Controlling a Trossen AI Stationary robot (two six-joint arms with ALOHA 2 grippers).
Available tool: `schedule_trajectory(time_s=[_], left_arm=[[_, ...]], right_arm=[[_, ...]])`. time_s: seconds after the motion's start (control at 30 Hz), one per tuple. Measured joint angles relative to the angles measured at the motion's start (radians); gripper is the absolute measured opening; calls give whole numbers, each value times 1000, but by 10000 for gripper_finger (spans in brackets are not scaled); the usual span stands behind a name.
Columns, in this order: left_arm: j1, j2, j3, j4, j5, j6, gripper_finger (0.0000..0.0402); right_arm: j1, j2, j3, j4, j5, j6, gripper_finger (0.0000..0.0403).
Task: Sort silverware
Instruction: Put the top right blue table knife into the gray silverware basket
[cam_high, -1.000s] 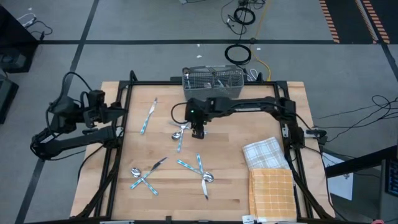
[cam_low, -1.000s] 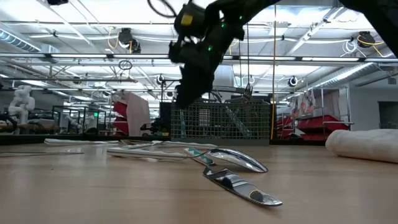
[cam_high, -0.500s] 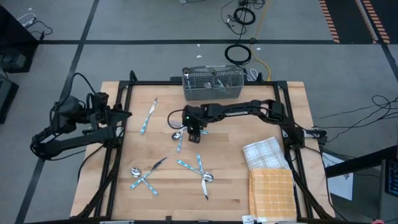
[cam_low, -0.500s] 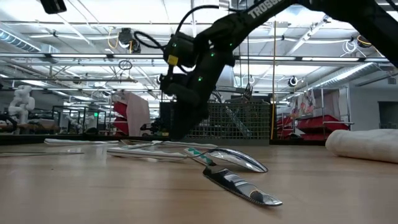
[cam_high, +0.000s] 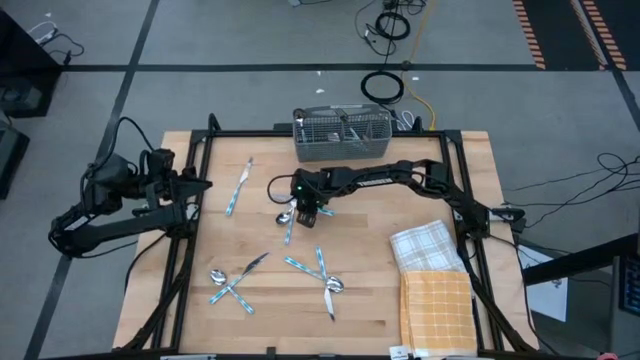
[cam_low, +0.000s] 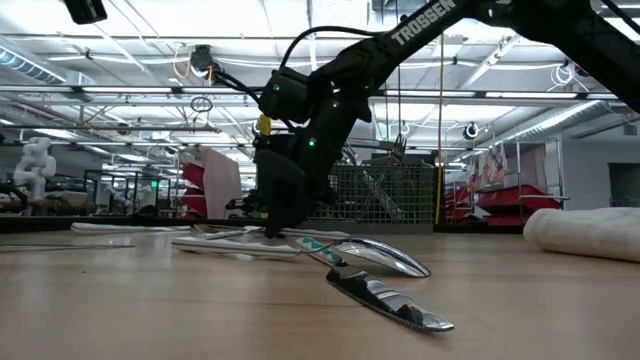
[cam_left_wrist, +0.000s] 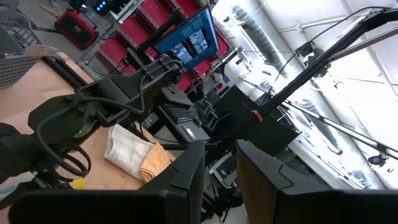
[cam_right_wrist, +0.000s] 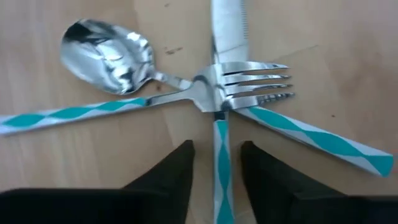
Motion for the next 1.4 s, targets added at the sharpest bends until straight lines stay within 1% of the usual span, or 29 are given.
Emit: schedule_trajectory(time_s=[0.23, 0.27, 0.4, 0.6, 0.73, 0.93, 1.03, 1.23, 1.33, 1.4], left_arm=[[0, 0, 0, -4, 2, 30, 95], [0, 0, 0, -4, 5, 31, 95], [0, 0, 0, -5, 28, 50, 95], [0, 0, 0, -8, 31, 75, 95], [0, 0, 0, -9, 35, 85, 95], [0, -1, 0, -26, 37, 109, 95], [0, -1, 0, -52, 37, 110, 95], [0, -1, -1, -61, 37, 109, 95], [0, -1, -1, -61, 37, 110, 95], [0, -1, -1, -61, 37, 124, 95]], right_arm=[[-1, 25, 4, -41, -3, 62, 22], [-1, 25, 4, -44, -5, 64, 13], [-1, 18, 2, -46, -3, 102, 13], [8, -38, -7, -53, 10, 154, 5], [20, -84, -16, -92, 76, 175, 2], [38, -141, -11, -96, 151, 194, 1], [55, -147, -11, -94, 204, 197, 1], [69, -161, -9, -82, 241, 212, 0], [77, -161, -9, -78, 296, 216, 0], [78, -165, -9, -73, 309, 216, 0]])
